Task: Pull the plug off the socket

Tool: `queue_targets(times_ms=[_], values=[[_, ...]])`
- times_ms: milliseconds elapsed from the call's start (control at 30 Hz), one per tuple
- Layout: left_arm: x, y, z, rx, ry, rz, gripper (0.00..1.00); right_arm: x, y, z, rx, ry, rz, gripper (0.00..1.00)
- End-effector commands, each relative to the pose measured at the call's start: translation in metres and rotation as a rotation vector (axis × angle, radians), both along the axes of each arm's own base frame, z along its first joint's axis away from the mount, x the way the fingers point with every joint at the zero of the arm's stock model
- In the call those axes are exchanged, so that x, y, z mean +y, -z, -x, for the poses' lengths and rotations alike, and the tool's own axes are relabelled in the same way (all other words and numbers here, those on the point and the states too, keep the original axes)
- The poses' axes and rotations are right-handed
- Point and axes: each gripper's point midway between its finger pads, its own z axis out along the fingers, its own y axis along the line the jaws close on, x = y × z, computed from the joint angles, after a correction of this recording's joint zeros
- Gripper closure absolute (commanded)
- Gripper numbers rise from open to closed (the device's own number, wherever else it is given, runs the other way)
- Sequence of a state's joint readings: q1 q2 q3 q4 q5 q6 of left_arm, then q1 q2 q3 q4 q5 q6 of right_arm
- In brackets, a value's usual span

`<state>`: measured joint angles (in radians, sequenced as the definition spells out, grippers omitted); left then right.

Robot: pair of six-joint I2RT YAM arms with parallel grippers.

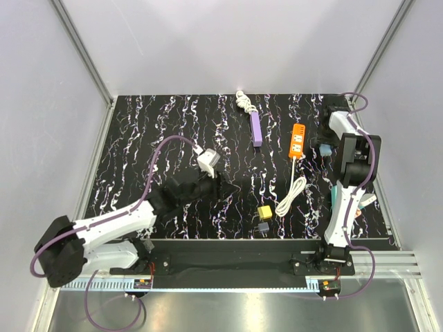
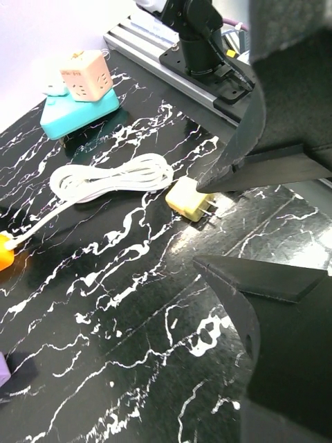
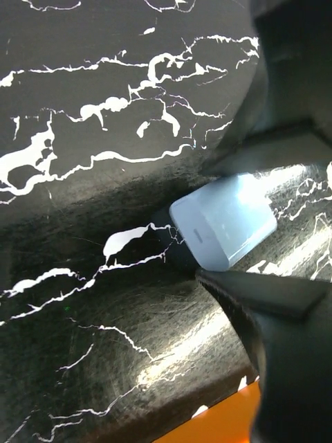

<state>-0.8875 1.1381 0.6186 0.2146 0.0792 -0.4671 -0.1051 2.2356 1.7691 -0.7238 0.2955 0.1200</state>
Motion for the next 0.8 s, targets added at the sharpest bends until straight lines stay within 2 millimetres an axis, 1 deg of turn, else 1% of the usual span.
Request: queue_targets(times_ms=[0, 33, 67, 100, 133, 167, 200, 233, 267, 300, 333, 367, 400, 433, 467, 500, 533, 567, 600, 633, 667, 700, 733, 767], values=[[0.010, -0.007, 0.003, -0.031, -0.016, -0.006, 0.53, 0.004, 0.011, 0.017, 0.040, 0.026, -0.020, 0.58], [0.013, -0.012, 0.004, -0.036, -0.021, 0.001, 0.53, 0.001, 0.009, 0.017, 0.038, 0.035, -0.007, 0.67], [0.014, -0.013, 0.005, -0.038, -0.022, 0.000, 0.53, -0.001, 0.001, 0.017, 0.024, 0.047, 0.008, 0.79], [0.017, -0.011, 0.007, -0.028, -0.023, -0.007, 0.53, -0.006, -0.007, 0.017, 0.011, 0.060, 0.031, 0.86], [0.021, -0.016, 0.007, -0.034, -0.034, -0.002, 0.53, -0.007, -0.025, 0.017, -0.025, 0.068, 0.041, 0.93], [0.024, -0.013, 0.010, -0.022, -0.040, -0.008, 0.52, -0.008, -0.036, 0.018, -0.047, 0.079, 0.050, 1.00], [0.027, -0.013, 0.011, -0.019, -0.047, -0.008, 0.52, -0.008, -0.047, 0.020, -0.071, 0.089, 0.052, 1.00], [0.032, -0.018, 0.012, -0.028, -0.059, 0.006, 0.52, -0.007, -0.059, 0.021, -0.098, 0.097, 0.046, 1.00], [0.035, -0.018, 0.014, -0.026, -0.068, 0.010, 0.51, -0.001, -0.081, 0.028, -0.150, 0.111, 0.031, 1.00], [0.039, -0.013, 0.017, -0.008, -0.075, 0.006, 0.51, 0.008, -0.090, 0.030, -0.176, 0.097, 0.004, 1.00], [0.045, -0.019, 0.015, -0.022, -0.105, 0.020, 0.51, 0.017, -0.109, 0.039, -0.226, 0.085, -0.008, 1.00], [0.048, -0.019, 0.016, -0.013, -0.118, 0.027, 0.50, 0.038, -0.119, 0.042, -0.255, 0.045, -0.016, 1.00], [0.052, -0.014, 0.018, -0.003, -0.128, 0.018, 0.50, 0.045, -0.126, 0.048, -0.275, 0.039, -0.006, 1.00], [0.055, -0.018, 0.018, -0.010, -0.140, 0.030, 0.50, 0.066, -0.133, 0.051, -0.299, -0.008, -0.013, 1.00], [0.057, -0.019, 0.019, -0.009, -0.145, 0.035, 0.50, 0.099, -0.145, 0.062, -0.317, -0.081, -0.026, 1.00], [0.061, -0.017, 0.021, 0.007, -0.155, 0.029, 0.49, 0.113, -0.150, 0.069, -0.324, -0.106, -0.034, 1.00], [0.064, -0.021, 0.022, 0.002, -0.163, 0.040, 0.49, 0.132, -0.154, 0.084, -0.330, -0.136, -0.059, 1.00], [0.066, -0.021, 0.024, 0.015, -0.170, 0.043, 0.49, 0.151, -0.154, 0.092, -0.328, -0.175, -0.082, 1.00], [0.068, -0.023, 0.025, 0.017, -0.177, 0.049, 0.47, 0.191, -0.150, 0.108, -0.308, -0.269, -0.131, 1.00], [0.072, -0.028, 0.025, 0.011, -0.190, 0.064, 0.46, 0.206, -0.141, 0.127, -0.278, -0.280, -0.159, 1.00], [0.075, -0.025, 0.026, 0.030, -0.206, 0.062, 0.45, 0.221, -0.134, 0.139, -0.254, -0.309, -0.177, 1.00], [0.080, -0.025, 0.025, 0.033, -0.232, 0.060, 0.43, 0.255, -0.127, 0.161, -0.233, -0.397, -0.196, 1.00], [0.083, -0.029, 0.026, 0.032, -0.242, 0.074, 0.42, 0.266, -0.109, 0.180, -0.193, -0.395, -0.207, 1.00], [0.086, -0.027, 0.028, 0.044, -0.250, 0.077, 0.42, 0.283, -0.100, 0.196, -0.168, -0.436, -0.218, 1.00]])
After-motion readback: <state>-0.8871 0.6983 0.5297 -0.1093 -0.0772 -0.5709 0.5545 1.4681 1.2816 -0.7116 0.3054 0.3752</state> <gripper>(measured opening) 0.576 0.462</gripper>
